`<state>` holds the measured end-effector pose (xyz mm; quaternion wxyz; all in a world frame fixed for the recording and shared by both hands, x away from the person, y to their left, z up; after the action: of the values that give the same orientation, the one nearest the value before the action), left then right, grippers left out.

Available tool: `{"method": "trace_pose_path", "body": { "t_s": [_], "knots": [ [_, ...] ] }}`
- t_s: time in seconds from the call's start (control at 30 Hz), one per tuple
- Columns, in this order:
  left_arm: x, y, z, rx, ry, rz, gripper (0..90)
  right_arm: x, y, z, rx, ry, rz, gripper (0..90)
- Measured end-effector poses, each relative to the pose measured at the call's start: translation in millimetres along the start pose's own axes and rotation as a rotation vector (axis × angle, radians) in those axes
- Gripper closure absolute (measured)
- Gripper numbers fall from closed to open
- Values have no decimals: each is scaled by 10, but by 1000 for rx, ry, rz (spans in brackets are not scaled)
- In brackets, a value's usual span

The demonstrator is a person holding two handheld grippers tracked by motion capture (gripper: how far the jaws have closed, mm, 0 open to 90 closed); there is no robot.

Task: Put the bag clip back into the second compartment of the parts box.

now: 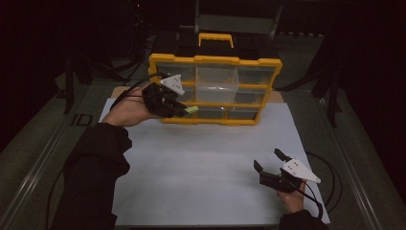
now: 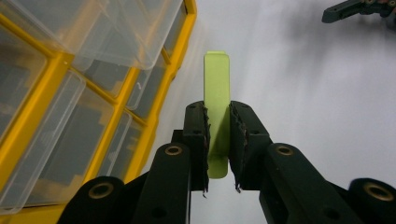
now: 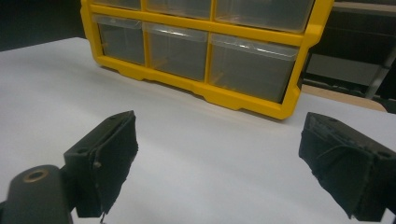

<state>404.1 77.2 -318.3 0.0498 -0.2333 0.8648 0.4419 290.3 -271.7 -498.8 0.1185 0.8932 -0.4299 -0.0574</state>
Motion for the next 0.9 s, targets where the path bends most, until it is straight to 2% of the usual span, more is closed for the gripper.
{"method": "trace_pose_path", "body": {
  "t_s": [0.3, 0.9],
  "knots": [
    [-33, 89, -60, 18, -5, -5, 781, 7, 9, -4, 5, -3, 4, 113],
    [-121, 197, -180, 25, -10, -11, 782, 4, 2, 2, 0, 1, 3, 113]
  ]
}}
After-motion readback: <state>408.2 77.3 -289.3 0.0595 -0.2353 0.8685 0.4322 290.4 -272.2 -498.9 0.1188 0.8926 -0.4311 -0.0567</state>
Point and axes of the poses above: each handheld gripper's, and its own axes: y roughly backward along the jaws, z roughly out of its underside, x roughly to its right, the point moved 4 cm from there along -y, roughly forward along the jaws, and after that the axes turned 11 degrees about -z, right-handed, at the moved point
